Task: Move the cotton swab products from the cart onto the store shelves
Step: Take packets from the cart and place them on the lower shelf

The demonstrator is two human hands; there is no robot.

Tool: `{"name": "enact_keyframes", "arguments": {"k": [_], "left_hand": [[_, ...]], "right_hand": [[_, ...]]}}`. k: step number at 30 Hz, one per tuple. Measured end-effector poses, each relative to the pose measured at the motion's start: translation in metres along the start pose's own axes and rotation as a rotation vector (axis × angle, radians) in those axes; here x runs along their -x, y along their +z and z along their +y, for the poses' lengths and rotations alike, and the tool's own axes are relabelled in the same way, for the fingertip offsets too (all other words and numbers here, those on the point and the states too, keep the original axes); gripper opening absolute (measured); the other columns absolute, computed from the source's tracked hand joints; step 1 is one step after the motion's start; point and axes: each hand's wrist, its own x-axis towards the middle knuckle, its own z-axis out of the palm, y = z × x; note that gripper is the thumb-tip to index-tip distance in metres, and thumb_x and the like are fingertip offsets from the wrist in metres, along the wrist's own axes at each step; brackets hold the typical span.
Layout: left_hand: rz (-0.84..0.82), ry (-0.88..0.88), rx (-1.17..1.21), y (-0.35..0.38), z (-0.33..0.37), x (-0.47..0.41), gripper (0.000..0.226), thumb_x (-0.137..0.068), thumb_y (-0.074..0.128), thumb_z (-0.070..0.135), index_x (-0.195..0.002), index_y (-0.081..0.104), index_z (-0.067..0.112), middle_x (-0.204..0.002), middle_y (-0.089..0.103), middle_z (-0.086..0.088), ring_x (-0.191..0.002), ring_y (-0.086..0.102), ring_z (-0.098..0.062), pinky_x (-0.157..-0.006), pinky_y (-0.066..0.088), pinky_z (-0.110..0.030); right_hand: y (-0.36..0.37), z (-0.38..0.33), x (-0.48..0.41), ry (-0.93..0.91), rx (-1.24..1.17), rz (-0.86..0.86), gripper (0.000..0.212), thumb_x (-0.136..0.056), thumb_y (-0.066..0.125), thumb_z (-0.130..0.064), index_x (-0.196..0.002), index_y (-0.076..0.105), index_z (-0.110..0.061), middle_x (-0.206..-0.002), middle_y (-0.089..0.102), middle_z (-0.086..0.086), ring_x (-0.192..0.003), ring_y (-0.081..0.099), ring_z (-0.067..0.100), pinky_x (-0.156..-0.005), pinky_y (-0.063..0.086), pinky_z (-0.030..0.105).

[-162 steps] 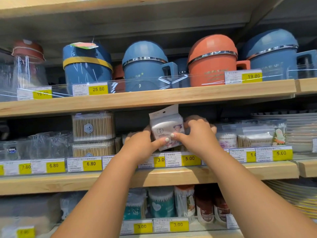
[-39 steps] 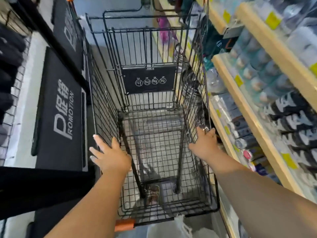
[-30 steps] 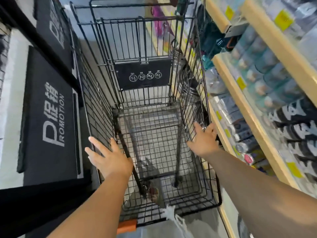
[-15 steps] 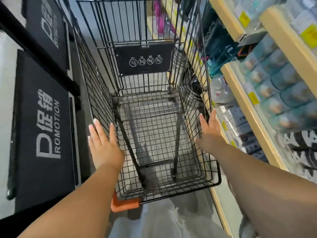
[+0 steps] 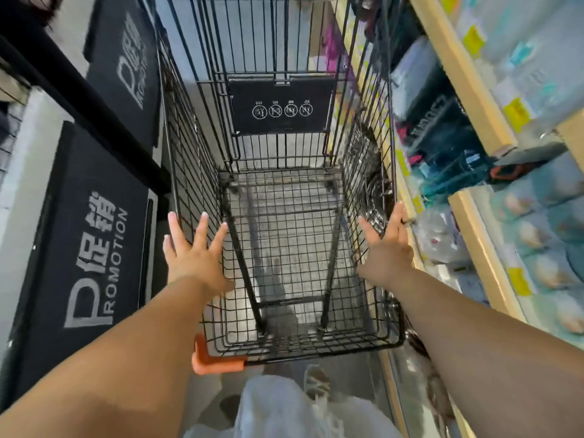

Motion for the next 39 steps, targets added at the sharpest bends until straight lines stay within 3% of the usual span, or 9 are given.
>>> {"name": "enact_keyframes", "arguments": {"k": [4,11,26,33,39], "left_hand": [[-0.006,-0.017,0.015,-0.028,-0.002,-0.039,0.117,-0.071,0.062,0.065,-0.146,-0.024,0.039,-0.157,-0.029,0.003,-0.118,-0.051,-0.049,-0.114,-0.008,-0.06],[0.002,-0.038,-0.033,-0.087,-0.023,-0.137,0.119,-0.07,0.061,0.068,-0.146,-0.026,0.037,-0.157,-0.027,0.002,-0.127,-0.042,-0.052,-0.115,-0.004,-0.06],[0.023,0.019,0.004,-0.222,-0.063,-0.345,0.114,-0.072,0.062,0.055,-0.148,-0.021,0.038,-0.158,-0.023,0.004,-0.126,-0.043,-0.052,-0.115,-0.003,-0.059],[0.045,-0.002,0.008,-0.292,-0.073,-0.451,0.115,-0.071,0.063,0.053,-0.148,-0.022,0.038,-0.158,-0.024,0.004,-0.127,-0.041,-0.052,-0.115,-0.003,-0.059],[0.061,-0.025,-0.007,-0.356,-0.084,-0.553,0.114,-0.073,0.062,0.056,-0.148,-0.022,0.037,-0.158,-0.023,0.004,-0.128,-0.041,-0.052,-0.115,-0.004,-0.059]], "right_hand": [[-0.026,-0.014,-0.041,-0.046,-0.045,-0.016,0.097,-0.074,0.072,-0.013,-0.146,0.017,-0.049,-0.136,-0.056,-0.001,-0.145,-0.002,0.035,-0.108,0.034,0.049],[-0.068,-0.062,-0.132,-0.119,-0.024,-0.008,0.084,-0.076,0.074,-0.024,-0.144,0.028,-0.041,-0.14,-0.053,0.004,-0.145,-0.006,0.037,-0.107,0.035,0.051],[-0.172,-0.167,-0.337,-0.081,0.001,-0.017,0.078,-0.077,0.074,-0.026,-0.141,0.033,-0.045,-0.137,-0.055,0.002,-0.145,-0.002,0.037,-0.11,0.033,0.049],[-0.226,-0.214,-0.451,-0.105,-0.06,0.012,0.075,-0.071,0.078,-0.018,-0.133,0.044,-0.043,-0.138,-0.055,-0.005,-0.145,-0.003,0.035,-0.099,0.045,0.047],[-0.28,-0.259,-0.55,-0.116,-0.041,0.047,0.07,-0.073,0.077,-0.021,-0.13,0.045,-0.044,-0.142,-0.05,-0.005,-0.145,0.006,0.031,-0.11,0.032,0.048]]}}
